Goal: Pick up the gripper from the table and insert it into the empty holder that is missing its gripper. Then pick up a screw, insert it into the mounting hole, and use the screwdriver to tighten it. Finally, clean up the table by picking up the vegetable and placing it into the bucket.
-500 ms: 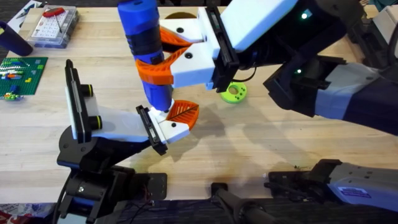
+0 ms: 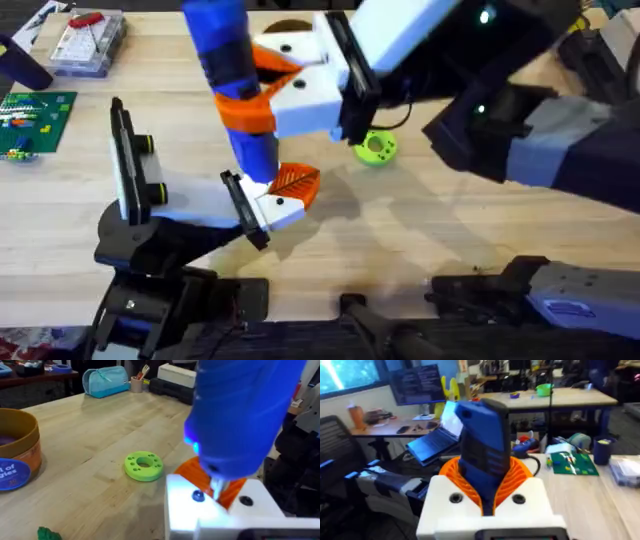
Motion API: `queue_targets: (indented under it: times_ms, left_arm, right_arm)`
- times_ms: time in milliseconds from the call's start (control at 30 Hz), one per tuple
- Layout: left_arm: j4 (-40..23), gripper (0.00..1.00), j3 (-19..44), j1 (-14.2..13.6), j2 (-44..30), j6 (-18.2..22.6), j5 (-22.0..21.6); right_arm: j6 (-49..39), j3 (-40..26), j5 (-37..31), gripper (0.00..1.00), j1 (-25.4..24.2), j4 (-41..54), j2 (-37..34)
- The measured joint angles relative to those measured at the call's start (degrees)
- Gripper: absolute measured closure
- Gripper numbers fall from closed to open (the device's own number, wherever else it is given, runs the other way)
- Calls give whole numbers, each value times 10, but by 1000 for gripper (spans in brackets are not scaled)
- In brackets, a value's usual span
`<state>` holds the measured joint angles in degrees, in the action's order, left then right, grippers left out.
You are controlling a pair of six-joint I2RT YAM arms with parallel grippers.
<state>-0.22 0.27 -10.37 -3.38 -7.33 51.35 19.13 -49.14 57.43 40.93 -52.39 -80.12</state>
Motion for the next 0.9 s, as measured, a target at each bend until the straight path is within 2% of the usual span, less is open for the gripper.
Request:
queue_targets:
  times_ms: [233,467,600,900]
  left_arm:
    - [0,991,0,0,0,0,0]
    - [0,991,0,0,0,0,0]
    - [0,991,0,0,0,0,0]
    - [0,991,0,0,0,0,0]
  right_arm:
    - [21,-132,51,935,-27,107,-9]
    - [23,-236,94,935,-60,124,-9]
    - [23,-260,108,935,-62,123,-9]
    - [26,-262,125,935,-62,132,-9]
